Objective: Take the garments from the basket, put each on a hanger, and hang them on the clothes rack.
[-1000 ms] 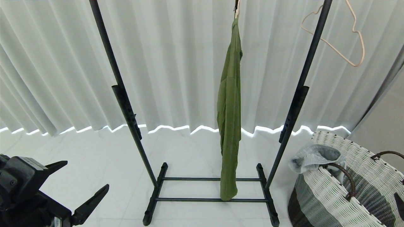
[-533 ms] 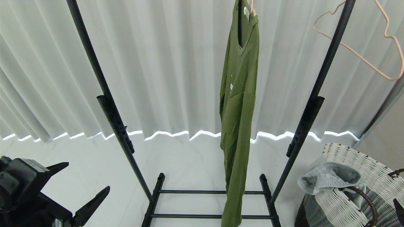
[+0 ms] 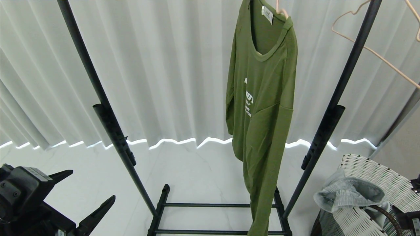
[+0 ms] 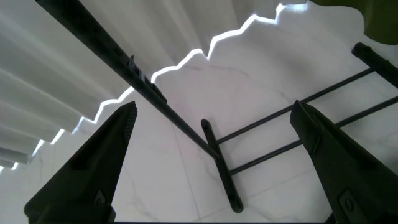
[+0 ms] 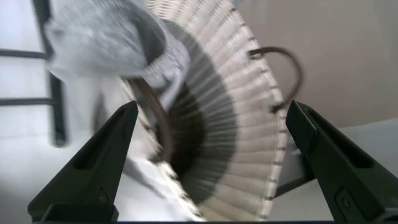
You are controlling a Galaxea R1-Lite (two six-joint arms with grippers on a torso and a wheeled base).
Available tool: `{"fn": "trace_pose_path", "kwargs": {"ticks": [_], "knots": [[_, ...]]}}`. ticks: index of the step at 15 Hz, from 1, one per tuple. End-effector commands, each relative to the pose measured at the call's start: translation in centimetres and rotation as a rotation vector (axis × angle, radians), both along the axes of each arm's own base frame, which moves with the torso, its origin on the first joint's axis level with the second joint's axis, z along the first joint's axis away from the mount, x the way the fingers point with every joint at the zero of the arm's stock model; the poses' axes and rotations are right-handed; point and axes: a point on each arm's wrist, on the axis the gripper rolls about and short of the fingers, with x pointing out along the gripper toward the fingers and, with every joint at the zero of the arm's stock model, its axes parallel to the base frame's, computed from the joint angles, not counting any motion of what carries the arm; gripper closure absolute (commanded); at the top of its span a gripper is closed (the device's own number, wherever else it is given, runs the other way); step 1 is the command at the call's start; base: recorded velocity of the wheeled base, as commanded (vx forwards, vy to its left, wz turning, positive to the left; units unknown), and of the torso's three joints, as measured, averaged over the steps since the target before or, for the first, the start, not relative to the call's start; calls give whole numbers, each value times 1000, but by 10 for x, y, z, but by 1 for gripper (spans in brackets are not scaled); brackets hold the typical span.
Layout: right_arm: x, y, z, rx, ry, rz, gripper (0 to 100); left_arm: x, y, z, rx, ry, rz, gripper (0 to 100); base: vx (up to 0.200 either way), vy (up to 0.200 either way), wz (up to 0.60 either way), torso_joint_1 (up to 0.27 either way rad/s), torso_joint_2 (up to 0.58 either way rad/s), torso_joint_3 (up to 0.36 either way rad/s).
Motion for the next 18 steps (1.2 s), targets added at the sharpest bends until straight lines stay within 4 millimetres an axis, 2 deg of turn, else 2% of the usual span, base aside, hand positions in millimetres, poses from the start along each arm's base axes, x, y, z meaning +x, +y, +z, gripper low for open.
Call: {"fn": "trace_pose_path", "kwargs": {"ticks": [1,4,6,8,13,14,18], "knots": [[46,-2,1,94,49,-54,0,0,0,0,1,1,0,0,0,0,0,0,0,0],[84,-22,-10,119,111,-152,0,0,0,0,1,3,0,0,0,0,0,0,0,0],[97,-32,-20,148,141,-202,0,0,0,-1,3,4,-1,0,0,0,0,0,0,0],[109,-34,-28,197,144,-241,0,0,0,-1,3,5,-1,0,0,0,0,0,0,0],[113,-34,-39,213,179,-257,0,-1,0,-5,5,19,-2,0,0,0,0,0,0,0],[115,-34,-41,211,177,-259,100,-2,0,-5,5,20,-2,0,0,0,0,0,0,0],[114,-33,-36,209,151,-252,100,-2,0,-5,5,19,-2,0,0,0,0,0,0,0]]}}
